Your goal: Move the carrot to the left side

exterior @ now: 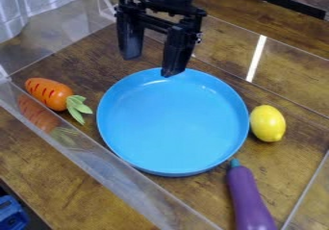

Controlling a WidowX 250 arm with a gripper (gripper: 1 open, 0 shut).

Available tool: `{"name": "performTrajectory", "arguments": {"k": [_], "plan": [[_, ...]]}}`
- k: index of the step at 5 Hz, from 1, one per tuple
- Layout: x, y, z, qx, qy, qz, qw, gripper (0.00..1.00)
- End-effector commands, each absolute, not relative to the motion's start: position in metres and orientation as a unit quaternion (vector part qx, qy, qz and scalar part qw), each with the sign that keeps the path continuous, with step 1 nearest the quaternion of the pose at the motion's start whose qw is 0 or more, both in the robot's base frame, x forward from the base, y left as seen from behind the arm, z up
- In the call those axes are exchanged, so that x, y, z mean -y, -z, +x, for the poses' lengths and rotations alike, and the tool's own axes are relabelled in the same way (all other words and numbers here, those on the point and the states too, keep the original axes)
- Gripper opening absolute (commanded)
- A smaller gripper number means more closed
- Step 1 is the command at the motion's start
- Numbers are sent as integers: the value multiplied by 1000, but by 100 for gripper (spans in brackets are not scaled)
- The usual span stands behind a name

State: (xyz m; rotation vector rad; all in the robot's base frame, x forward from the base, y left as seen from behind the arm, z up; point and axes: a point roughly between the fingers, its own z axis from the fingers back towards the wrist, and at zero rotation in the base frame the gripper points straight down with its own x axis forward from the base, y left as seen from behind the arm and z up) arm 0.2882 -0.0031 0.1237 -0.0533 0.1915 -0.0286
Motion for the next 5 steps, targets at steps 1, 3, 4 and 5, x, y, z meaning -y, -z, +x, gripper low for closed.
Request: {"name": "performTrajectory", "arguments": {"k": [1,3,4,5], "plan": [[-3,-136,294,-71,1,-30,997,100],[-5,-138,292,-72,-14,-35,997,100],[-4,-137,293,-71,-8,-33,997,100],[-4,-136,296,-72,-2,-31,997,100]]}}
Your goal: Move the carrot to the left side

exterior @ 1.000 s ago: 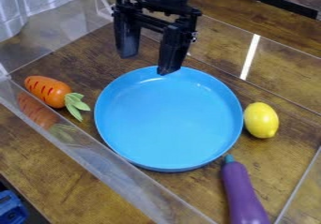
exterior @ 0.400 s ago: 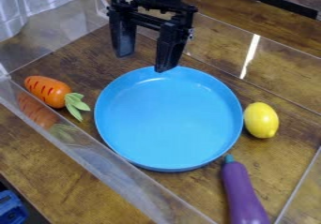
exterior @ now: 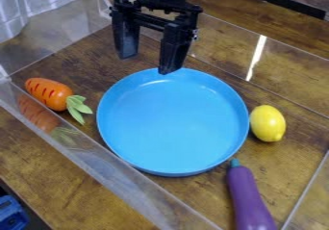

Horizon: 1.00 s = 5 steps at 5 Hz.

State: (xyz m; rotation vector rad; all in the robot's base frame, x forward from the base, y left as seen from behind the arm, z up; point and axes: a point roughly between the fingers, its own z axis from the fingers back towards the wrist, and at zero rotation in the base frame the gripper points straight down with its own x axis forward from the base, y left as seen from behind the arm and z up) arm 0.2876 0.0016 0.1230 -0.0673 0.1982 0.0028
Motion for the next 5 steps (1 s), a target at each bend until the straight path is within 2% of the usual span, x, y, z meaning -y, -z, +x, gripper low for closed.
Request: {"name": "performTrajectory", "arguments": {"k": [1,5], "plan": [[-2,-135,297,-71,4,-29,997,100],[-2,-136,301,-68,9,-27,997,100]]}}
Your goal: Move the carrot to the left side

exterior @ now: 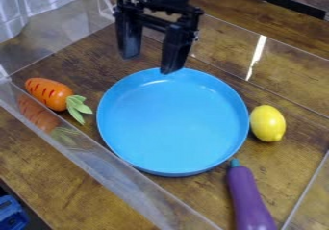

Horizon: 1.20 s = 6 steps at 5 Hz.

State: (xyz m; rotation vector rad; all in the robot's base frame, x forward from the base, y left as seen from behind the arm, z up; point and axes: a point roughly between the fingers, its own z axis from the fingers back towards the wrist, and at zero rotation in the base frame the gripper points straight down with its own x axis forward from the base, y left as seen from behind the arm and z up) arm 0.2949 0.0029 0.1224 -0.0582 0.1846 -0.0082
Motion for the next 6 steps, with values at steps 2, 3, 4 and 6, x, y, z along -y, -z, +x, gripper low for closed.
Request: {"name": "performTrajectory", "arguments": {"k": [2,3,4,6], "plan": [[-2,-134,298,-72,5,-28,997,100],[-2,-132,296,-77,4,-28,997,100],[-2,-131,294,-81,3,-28,996,100],[-2,-130,292,-82,0,-28,996,100]]}}
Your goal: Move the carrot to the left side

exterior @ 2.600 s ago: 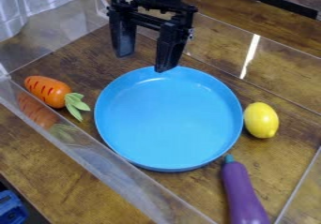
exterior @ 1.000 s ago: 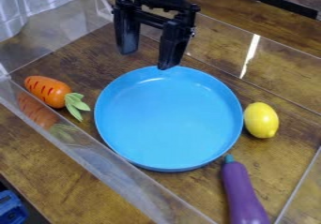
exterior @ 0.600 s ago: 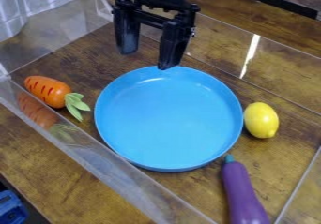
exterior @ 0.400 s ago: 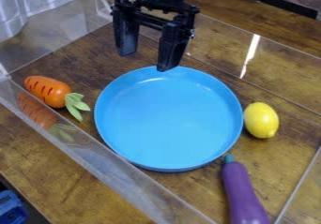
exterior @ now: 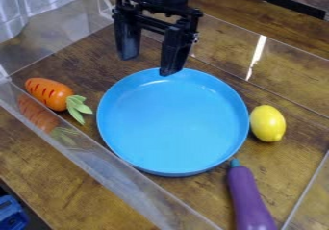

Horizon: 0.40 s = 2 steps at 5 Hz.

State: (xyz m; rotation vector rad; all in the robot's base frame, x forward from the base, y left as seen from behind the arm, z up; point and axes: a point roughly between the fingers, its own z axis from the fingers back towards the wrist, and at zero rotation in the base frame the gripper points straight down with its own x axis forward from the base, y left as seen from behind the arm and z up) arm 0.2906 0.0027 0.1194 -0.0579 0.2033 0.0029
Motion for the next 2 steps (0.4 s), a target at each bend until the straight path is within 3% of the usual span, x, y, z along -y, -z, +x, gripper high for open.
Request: {"name": "performTrajectory", "arguments": {"k": [1,2], "plan": [[-2,-131,293,-80,4,-29,996,100],[-1,-132,293,-78,6,-30,997,100]]}}
